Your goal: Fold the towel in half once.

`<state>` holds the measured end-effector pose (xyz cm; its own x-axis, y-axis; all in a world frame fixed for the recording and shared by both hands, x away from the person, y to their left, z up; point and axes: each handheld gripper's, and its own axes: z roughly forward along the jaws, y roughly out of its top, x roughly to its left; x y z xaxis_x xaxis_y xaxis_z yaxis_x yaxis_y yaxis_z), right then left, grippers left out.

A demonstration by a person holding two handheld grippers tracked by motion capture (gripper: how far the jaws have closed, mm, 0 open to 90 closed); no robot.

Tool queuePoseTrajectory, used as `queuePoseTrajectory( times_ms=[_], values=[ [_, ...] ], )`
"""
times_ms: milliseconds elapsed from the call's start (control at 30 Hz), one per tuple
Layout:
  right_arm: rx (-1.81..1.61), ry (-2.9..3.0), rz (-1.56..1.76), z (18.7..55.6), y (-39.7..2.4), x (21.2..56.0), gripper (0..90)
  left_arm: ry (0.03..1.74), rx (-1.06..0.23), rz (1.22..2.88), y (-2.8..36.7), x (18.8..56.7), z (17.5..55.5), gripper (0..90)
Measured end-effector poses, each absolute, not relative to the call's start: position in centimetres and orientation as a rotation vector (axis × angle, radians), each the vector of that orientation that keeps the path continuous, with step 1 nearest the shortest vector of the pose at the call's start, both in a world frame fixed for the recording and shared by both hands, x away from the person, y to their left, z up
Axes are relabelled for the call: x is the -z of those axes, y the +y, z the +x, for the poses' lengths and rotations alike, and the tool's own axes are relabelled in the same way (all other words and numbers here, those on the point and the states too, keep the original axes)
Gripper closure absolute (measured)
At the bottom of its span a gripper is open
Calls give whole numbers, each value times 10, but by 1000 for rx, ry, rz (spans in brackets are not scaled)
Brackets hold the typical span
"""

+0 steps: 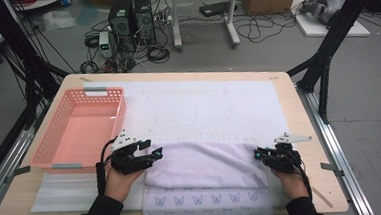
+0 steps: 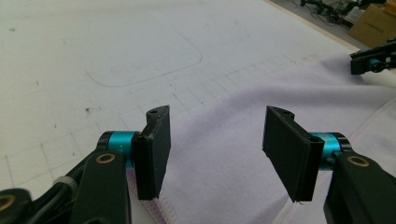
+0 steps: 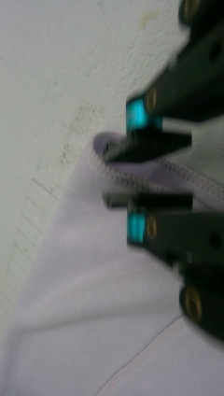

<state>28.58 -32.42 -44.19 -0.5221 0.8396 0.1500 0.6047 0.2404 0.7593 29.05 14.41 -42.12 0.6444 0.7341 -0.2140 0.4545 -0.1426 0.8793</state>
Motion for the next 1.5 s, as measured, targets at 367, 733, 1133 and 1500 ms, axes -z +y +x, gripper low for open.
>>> queuePoseTrajectory(
  times_ms=[367, 733, 1133, 1500],
  values=[
    [-1026, 2110, 1361, 292, -333, 442, 680, 1004, -350, 1774, 148, 425, 293, 419],
    [-1123, 2122, 1340, 314, -331, 437, 517, 1074, -371, 1838, 134, 427, 322, 417],
    [-1048, 2213, 1317, 323, -327, 448, 643, 1156, -441, 1969, 134, 449, 336, 456],
    [-1087, 2218, 1292, 319, -325, 449, 868, 1127, -374, 1919, 142, 450, 333, 856]
  ],
)
